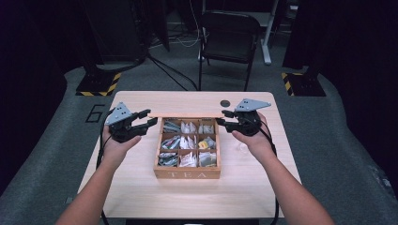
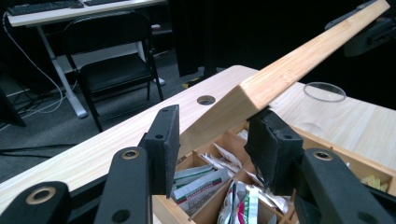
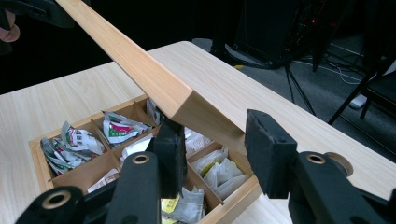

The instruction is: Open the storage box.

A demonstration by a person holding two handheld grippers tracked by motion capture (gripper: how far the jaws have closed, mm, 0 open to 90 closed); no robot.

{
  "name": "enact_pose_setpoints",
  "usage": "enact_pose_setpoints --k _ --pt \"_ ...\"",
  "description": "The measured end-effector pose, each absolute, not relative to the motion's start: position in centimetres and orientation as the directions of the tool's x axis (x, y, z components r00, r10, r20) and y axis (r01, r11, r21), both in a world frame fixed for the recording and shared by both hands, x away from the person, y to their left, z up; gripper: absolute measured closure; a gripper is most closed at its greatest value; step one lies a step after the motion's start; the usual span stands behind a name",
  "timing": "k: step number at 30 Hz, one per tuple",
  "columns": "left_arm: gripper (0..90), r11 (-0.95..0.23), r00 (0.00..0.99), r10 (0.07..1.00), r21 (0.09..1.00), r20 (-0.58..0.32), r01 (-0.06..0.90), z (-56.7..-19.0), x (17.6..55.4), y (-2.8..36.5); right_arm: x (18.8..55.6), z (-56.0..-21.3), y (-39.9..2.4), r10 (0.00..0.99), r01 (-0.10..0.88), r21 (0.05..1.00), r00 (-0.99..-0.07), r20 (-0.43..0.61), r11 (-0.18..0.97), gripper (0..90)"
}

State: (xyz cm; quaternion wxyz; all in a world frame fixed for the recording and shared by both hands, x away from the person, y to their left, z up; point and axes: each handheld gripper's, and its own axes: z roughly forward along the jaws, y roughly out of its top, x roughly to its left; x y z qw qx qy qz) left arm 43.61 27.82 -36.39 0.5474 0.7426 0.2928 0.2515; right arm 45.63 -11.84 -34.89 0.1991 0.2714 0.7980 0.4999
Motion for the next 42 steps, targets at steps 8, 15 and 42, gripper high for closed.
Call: enact_pose_setpoints --k 8,15,42 --pt "55.8 -0.216 0.686 0.726 0.962 0.043 0.169 -36.6 44.6 27.5 46.3 -34.4 -11.8 0.641 0.242 0.908 -0.767 -0.037 0.343 58.9" --pt "58.4 -0.191 0.671 0.742 0.963 0.014 0.191 -37.1 45.4 27.5 46.8 -34.0 -11.8 0.641 0.244 0.907 -0.766 -0.037 0.343 59.2" --pt "59.7 -0.137 0.665 0.747 0.972 -0.025 0.191 -36.6 47.5 27.6 49.2 -34.1 -11.2 0.667 0.262 0.91 -0.745 -0.022 0.323 53.6"
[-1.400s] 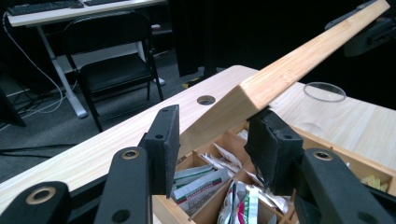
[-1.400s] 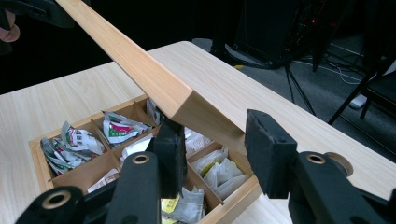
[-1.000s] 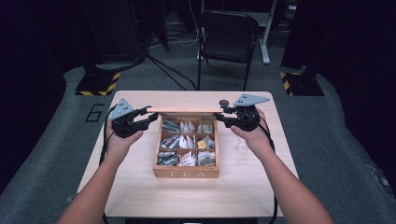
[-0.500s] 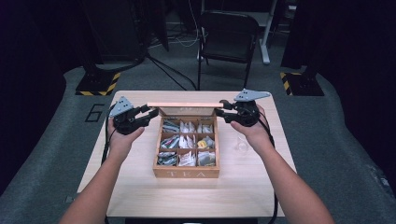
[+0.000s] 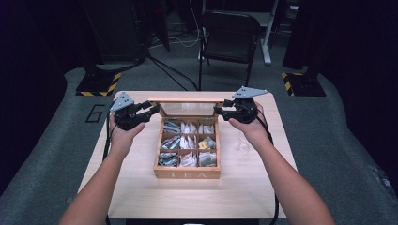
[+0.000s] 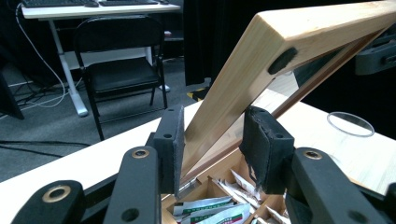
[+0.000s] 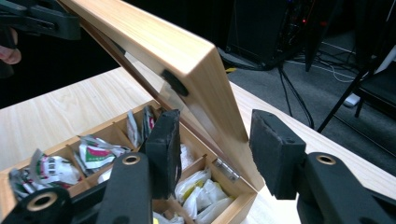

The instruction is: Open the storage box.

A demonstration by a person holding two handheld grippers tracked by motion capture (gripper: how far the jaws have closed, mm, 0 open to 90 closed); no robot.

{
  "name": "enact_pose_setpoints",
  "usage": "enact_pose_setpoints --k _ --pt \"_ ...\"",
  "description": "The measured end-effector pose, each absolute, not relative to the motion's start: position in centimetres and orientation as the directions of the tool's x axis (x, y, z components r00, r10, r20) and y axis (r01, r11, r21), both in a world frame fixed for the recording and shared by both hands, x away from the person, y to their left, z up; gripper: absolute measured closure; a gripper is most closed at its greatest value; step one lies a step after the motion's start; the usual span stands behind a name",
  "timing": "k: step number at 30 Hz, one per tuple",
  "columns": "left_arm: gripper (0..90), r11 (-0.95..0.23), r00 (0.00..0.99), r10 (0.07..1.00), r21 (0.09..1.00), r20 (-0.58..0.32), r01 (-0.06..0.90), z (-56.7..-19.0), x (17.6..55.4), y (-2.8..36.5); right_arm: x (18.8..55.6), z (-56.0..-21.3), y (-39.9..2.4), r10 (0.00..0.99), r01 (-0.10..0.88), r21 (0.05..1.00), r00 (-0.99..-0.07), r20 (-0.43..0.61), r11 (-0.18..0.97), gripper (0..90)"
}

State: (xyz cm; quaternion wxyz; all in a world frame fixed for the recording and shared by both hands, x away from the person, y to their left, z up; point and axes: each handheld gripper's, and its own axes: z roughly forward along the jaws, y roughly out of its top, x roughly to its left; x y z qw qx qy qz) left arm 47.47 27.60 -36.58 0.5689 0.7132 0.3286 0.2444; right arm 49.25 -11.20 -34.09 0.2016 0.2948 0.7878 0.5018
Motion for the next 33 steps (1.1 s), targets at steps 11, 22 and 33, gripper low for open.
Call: enact_pose_setpoints --k 11,22,33 --pt "60.1 -0.131 0.662 0.748 0.97 -0.039 0.205 -36.2 48.2 27.6 50.3 -34.7 -11.0 0.684 0.271 0.908 -0.729 -0.024 0.321 55.7" --pt "60.2 -0.094 0.659 0.749 0.972 -0.074 0.216 -36.2 49.0 27.7 51.3 -35.4 -11.1 0.69 0.279 0.907 -0.724 -0.017 0.315 58.0" --pt "59.9 -0.093 0.664 0.744 0.971 -0.08 0.222 -36.2 49.4 27.8 52.2 -36.0 -11.0 0.693 0.285 0.91 -0.721 -0.004 0.302 60.7"
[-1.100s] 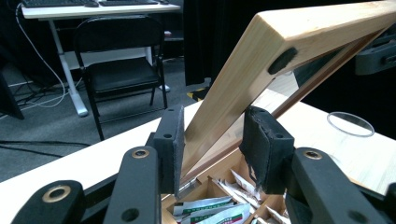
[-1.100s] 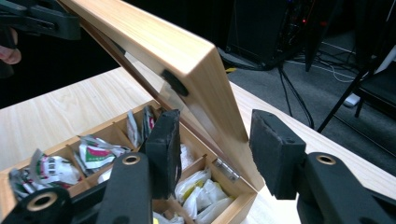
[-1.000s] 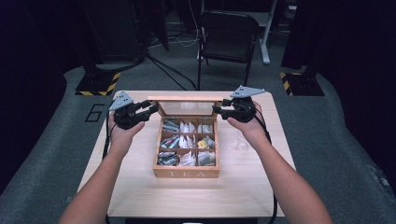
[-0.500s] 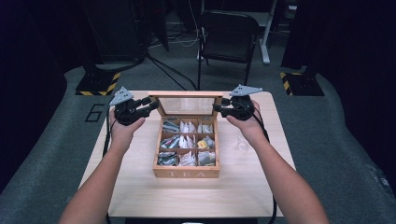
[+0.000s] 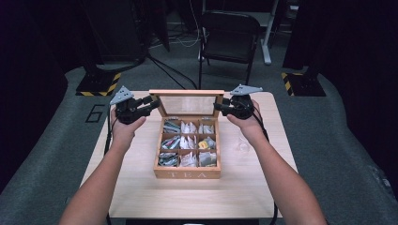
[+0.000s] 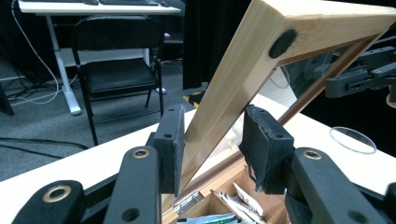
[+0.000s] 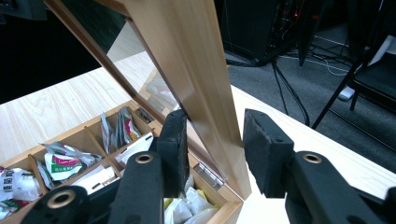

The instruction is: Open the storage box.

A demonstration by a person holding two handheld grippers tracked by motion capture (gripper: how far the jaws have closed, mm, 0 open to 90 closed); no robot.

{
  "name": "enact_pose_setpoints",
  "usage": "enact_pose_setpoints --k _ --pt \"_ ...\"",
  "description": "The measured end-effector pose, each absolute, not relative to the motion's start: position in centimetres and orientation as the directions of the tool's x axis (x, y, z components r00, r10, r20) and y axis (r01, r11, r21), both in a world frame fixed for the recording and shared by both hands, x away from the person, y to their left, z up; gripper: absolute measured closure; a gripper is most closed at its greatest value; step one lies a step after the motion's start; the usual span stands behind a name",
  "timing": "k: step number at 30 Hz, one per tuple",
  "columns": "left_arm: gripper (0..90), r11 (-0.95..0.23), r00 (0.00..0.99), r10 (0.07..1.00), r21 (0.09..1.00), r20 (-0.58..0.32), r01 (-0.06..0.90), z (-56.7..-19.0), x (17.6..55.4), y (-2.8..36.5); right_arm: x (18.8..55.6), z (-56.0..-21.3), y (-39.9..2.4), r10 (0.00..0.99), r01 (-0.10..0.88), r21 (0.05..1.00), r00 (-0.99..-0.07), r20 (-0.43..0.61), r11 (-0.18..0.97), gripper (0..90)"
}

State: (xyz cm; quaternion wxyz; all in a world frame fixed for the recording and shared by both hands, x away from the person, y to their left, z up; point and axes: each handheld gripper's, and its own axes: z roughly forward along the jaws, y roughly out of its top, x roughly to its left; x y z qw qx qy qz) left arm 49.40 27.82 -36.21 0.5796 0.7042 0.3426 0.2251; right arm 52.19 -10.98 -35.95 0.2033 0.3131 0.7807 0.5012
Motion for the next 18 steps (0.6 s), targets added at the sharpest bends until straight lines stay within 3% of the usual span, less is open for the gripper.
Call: enact_pose_setpoints --k 18 --pt "60.0 -0.115 0.643 0.761 0.957 -0.088 0.267 -36.1 50.7 27.5 53.2 -35.5 -10.9 0.696 0.318 0.906 -0.717 0.036 0.28 61.8"
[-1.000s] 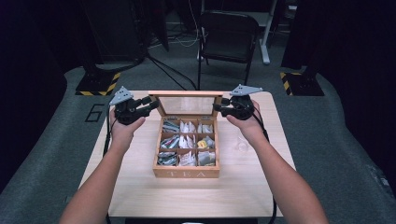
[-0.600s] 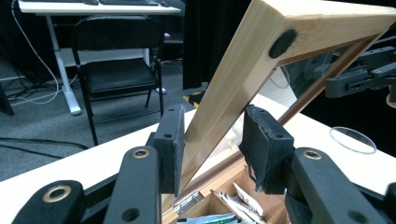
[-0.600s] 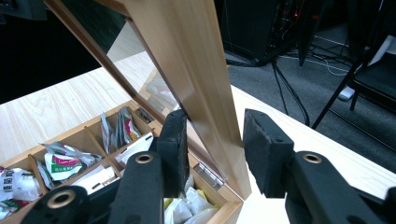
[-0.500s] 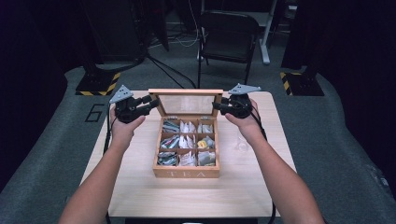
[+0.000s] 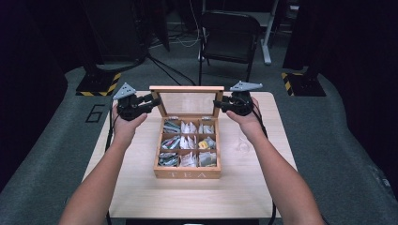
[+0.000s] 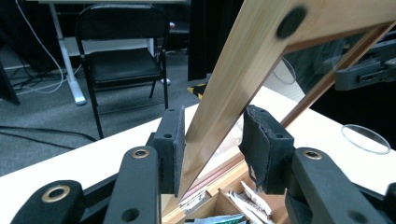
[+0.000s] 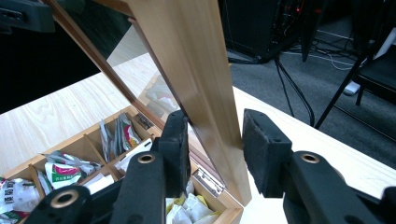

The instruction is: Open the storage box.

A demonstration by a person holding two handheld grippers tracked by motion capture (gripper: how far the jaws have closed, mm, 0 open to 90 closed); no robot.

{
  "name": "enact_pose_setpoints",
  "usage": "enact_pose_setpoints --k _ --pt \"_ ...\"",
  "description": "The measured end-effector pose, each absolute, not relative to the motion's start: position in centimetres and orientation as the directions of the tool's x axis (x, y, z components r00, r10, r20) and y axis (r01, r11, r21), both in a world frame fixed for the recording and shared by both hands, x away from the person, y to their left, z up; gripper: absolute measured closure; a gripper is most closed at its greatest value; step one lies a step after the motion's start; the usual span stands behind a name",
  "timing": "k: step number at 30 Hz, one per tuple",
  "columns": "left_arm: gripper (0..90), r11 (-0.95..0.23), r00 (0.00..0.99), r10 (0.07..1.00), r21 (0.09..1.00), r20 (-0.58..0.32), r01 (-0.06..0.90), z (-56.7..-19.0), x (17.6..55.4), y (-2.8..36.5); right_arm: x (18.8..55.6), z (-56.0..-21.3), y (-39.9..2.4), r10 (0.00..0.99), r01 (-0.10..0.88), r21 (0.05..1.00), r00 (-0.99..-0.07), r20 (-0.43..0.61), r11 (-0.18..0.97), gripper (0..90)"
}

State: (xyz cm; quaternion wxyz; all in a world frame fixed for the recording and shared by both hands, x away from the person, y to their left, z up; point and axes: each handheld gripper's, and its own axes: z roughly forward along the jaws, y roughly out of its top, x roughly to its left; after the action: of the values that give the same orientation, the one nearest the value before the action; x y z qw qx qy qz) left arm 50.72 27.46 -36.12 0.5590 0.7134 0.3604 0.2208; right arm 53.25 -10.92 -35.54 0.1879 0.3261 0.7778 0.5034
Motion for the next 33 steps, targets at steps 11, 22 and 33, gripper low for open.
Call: enact_pose_setpoints --k 11,22,33 --pt "60.5 -0.14 0.631 0.773 0.953 -0.064 0.268 -37.1 51.7 27.1 53.7 -35.3 -10.8 0.704 0.328 0.903 -0.709 0.042 0.277 62.3" --pt "62.4 -0.113 0.622 0.781 0.964 -0.064 0.241 -37.4 52.4 26.9 54.4 -35.6 -10.9 0.717 0.336 0.913 -0.693 0.073 0.232 61.9" --pt "62.9 -0.107 0.606 0.792 0.96 -0.075 0.258 -37.1 53.1 26.8 55.3 -36.7 -10.6 0.73 0.355 0.905 -0.679 0.078 0.234 59.4"
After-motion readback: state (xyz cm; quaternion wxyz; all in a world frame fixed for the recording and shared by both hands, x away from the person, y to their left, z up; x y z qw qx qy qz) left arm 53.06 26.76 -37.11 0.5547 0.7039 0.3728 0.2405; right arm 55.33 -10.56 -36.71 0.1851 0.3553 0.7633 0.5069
